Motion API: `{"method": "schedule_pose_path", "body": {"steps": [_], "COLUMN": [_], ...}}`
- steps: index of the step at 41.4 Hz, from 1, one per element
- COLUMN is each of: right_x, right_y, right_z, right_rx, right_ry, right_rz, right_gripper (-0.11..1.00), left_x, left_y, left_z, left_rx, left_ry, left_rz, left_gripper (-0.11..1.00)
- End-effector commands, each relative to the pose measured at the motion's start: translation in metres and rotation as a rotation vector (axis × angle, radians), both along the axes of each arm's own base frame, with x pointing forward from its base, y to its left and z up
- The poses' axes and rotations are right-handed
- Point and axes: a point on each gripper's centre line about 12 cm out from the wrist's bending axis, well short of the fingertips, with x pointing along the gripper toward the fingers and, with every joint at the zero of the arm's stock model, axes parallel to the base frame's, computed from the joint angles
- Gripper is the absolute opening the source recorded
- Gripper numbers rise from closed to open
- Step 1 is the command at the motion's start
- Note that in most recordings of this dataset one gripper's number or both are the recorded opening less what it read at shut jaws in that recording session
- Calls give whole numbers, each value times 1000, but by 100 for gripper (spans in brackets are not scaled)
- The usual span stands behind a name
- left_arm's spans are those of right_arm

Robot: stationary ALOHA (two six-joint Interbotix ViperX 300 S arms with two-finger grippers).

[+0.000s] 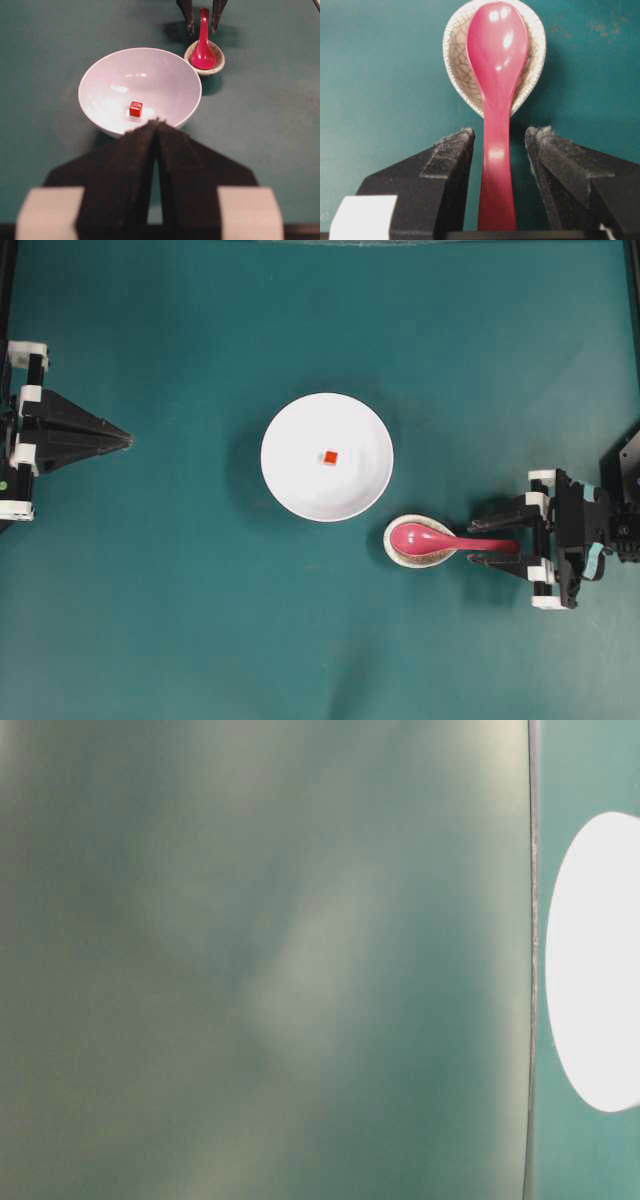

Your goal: Grip the spoon and scoop the red block from the bowl with right arm.

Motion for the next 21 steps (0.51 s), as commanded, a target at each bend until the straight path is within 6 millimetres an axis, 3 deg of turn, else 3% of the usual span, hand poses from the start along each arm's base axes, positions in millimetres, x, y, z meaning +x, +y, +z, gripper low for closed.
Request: {"method": "schedule_pose_path", "body": {"steps": [1, 21], "right_x": [1, 2], "right_y": [1, 1], "right_z": [2, 0], "right_rx": [-1, -13], "right_ry": [-14, -20], "right_rz": [1, -1], "right_gripper": [52, 48], "left_x": [2, 2], "left_y": [0, 0], "left_z": [4, 4], "left_rx": [4, 4], "left_ry": [-9, -9], "left_rz": [-1, -1], "left_gripper": [1, 1]}}
